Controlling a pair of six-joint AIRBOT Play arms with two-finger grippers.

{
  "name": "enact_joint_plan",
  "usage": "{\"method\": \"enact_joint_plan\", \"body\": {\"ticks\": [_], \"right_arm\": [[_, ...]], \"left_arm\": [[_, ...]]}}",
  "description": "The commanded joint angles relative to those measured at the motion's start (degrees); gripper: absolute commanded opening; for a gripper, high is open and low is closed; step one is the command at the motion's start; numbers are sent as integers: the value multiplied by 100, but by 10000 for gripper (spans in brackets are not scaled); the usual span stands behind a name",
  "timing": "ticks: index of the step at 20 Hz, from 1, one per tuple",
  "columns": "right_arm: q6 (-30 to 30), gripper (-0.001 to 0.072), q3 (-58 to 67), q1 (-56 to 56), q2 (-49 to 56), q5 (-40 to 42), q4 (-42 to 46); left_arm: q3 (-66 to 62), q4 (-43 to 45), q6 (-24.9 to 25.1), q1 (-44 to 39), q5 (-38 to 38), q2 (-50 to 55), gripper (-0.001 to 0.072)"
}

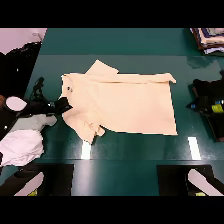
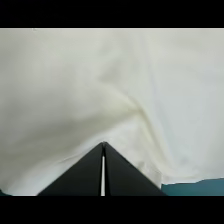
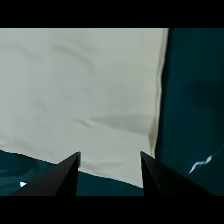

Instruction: Fold the shirts.

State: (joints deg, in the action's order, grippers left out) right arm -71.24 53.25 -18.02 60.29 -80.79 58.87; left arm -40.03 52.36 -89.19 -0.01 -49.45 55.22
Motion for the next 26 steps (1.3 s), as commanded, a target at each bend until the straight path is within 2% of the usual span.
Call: {"method": "enact_joint_plan", "body": {"ticks": [1, 2, 3, 4, 5, 8, 11, 15, 17, 21, 26], "right_arm": [[-52, 428, -935, -654, -358, -26, 221], [-50, 451, -1143, -721, -404, -22, 223], [-48, 460, -1294, -739, -413, -20, 223], [-46, 461, -1410, -739, -413, -15, 216], [-46, 460, -1515, -739, -413, -15, 216], [-24, 460, -1596, -739, -415, -17, 214], [-22, 459, -1587, -737, -415, -17, 210], [-22, 456, -1587, -732, -415, -24, 212], [-20, 450, -1587, -732, -415, -28, 208], [-22, 448, -1587, -732, -415, -31, 208], [-22, 447, -1587, -732, -415, -44, 203]], "left_arm": [[-586, 623, 201, 7, -680, -4, 24], [-612, 673, 245, 4, -914, -4, 25], [-610, 752, 256, 7, -1158, -4, 69], [-610, 922, 243, 7, -1377, -7, 366], [-610, 1248, 74, 7, -1537, -7, 555], [-577, 2398, -413, 7, -1908, -7, 539], [-275, 2505, -584, 103, -1939, -7, 539], [219, 1952, -623, 756, -1790, -11, 539], [459, 1314, -317, 1001, -1539, -13, 539], [981, 273, 142, 1016, -813, -11, 540], [1394, -422, 378, 1016, 26, -11, 540]]}}
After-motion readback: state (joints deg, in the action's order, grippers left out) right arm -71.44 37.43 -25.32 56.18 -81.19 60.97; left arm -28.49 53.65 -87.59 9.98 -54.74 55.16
